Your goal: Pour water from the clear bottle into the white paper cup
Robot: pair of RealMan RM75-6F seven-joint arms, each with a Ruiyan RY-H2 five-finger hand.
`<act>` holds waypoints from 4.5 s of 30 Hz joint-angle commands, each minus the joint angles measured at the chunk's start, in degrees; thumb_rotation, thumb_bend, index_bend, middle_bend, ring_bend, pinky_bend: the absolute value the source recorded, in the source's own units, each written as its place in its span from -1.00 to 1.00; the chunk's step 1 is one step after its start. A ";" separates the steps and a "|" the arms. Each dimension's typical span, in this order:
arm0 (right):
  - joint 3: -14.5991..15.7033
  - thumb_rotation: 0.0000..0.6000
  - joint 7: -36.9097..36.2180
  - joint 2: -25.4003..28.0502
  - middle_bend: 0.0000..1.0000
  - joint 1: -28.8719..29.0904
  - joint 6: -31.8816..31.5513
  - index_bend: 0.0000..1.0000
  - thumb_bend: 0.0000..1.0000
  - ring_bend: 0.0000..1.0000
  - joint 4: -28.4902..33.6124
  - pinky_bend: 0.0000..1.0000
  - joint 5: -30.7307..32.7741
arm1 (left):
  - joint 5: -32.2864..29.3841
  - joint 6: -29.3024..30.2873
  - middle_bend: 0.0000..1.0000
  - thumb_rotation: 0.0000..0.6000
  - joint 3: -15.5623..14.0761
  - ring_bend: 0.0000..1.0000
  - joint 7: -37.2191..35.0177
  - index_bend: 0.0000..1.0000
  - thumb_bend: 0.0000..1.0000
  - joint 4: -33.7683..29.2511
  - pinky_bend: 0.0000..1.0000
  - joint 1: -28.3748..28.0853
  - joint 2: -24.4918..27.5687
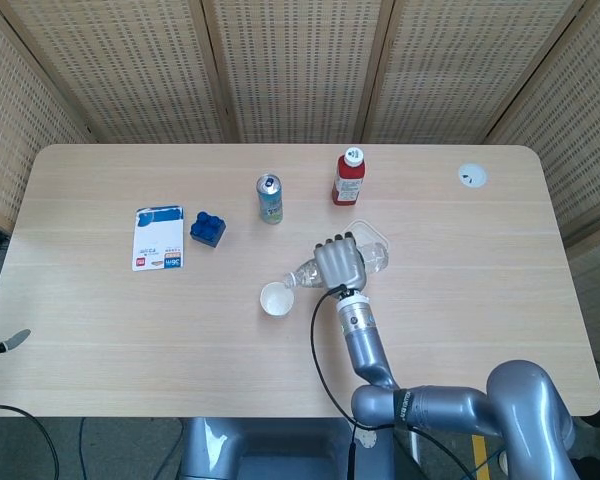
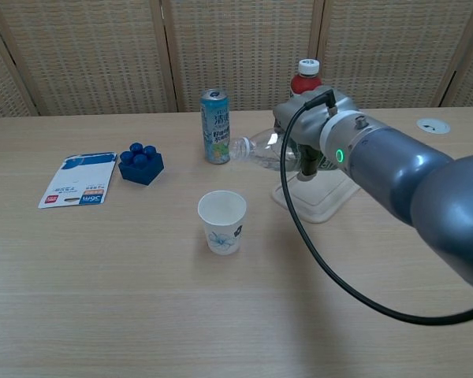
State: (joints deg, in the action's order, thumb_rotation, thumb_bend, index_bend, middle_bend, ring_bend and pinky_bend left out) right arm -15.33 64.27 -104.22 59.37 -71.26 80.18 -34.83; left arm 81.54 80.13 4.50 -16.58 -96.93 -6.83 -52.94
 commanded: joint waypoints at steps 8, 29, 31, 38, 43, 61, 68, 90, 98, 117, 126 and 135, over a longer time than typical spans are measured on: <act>-2.08 1.00 -14.55 4.25 0.19 -3.71 6.75 0.10 0.50 0.17 3.17 0.47 -4.52 | -0.03 -0.23 -1.00 1.00 -0.01 -1.00 0.03 -1.00 -0.78 -0.06 -1.00 -0.10 0.04; -1.34 1.00 -70.93 14.20 0.20 -19.11 22.91 0.10 0.50 0.17 0.67 0.45 -26.71 | 1.52 0.93 -1.00 1.00 -0.65 -1.00 0.66 -1.00 -0.78 -0.54 -1.00 0.40 -0.09; -1.07 1.00 -76.77 13.56 0.20 -20.27 22.30 0.09 0.50 0.17 -1.34 0.45 -29.99 | 1.70 0.92 -1.00 1.00 -0.77 -1.00 0.93 -1.00 -0.78 -0.67 -1.00 0.40 -0.17; 0.05 1.00 -93.61 9.70 0.21 -22.02 18.43 0.10 0.50 0.17 -9.53 0.44 -39.15 | 1.54 0.38 -1.00 1.00 -0.83 -1.00 1.59 -1.00 -0.79 -0.89 -1.00 0.13 -0.23; 0.64 1.00 -99.75 7.78 0.22 -22.34 17.17 0.10 0.50 0.17 -13.41 0.44 -41.32 | 1.36 0.41 -1.00 1.00 -0.81 -1.00 2.21 -1.00 -0.78 -1.06 -1.00 0.12 -0.39; 2.91 1.00 -111.79 0.94 0.23 -24.25 9.86 0.10 0.50 0.17 -27.61 0.44 -45.91 | 1.25 0.13 -1.00 1.00 -0.93 -1.00 2.20 -1.00 -0.79 -1.24 -1.00 0.05 -0.24; 3.39 1.00 -113.40 -0.75 0.23 -24.44 10.21 0.09 0.50 0.17 -31.41 0.43 -45.70 | 1.49 0.16 -1.00 1.00 -1.08 -1.00 2.32 -1.00 -0.79 -1.20 -1.00 0.06 -0.33; 5.17 1.00 -118.82 -2.23 -0.30 -24.66 11.64 -0.30 -0.60 -0.32 -37.58 -0.19 -46.76 | 1.71 0.24 -1.00 1.00 -1.22 -1.00 2.34 -1.00 -0.78 -1.33 -1.00 0.07 -0.38; 5.51 1.00 -119.85 -2.02 -0.58 -24.48 12.39 -0.54 -0.98 -0.69 -38.04 -0.46 -46.94 | 1.80 0.32 -1.00 1.00 -1.25 -1.00 2.35 -1.00 -0.79 -1.31 -1.00 0.08 -0.41; 5.36 1.00 -114.94 1.06 -1.00 -24.39 11.17 -1.00 -1.00 -1.00 -33.05 -1.00 -47.24 | 2.22 0.60 -1.00 1.00 -1.35 -1.00 1.78 -1.00 -0.78 -1.34 -1.00 0.17 -0.13; 5.40 1.00 -110.86 5.68 -1.00 -24.87 12.90 -1.00 -1.00 -1.00 -25.68 -1.00 -46.17 | 2.65 0.75 -1.00 1.00 -1.57 -1.00 1.50 -1.00 -0.78 -1.36 -1.00 0.28 0.07; 6.70 1.00 -100.36 12.27 -1.00 -26.71 11.60 -1.00 -1.00 -1.00 -15.55 -1.00 -46.24 | 3.32 1.31 -1.00 1.00 -1.79 -1.00 0.73 -1.00 -0.78 -1.26 -1.00 0.54 0.46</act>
State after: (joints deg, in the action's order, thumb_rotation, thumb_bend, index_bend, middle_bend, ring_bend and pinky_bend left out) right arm -9.03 -38.34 -93.60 33.35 -59.15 62.41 -81.18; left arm 84.83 81.40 2.73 -15.83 -98.20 -6.32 -52.51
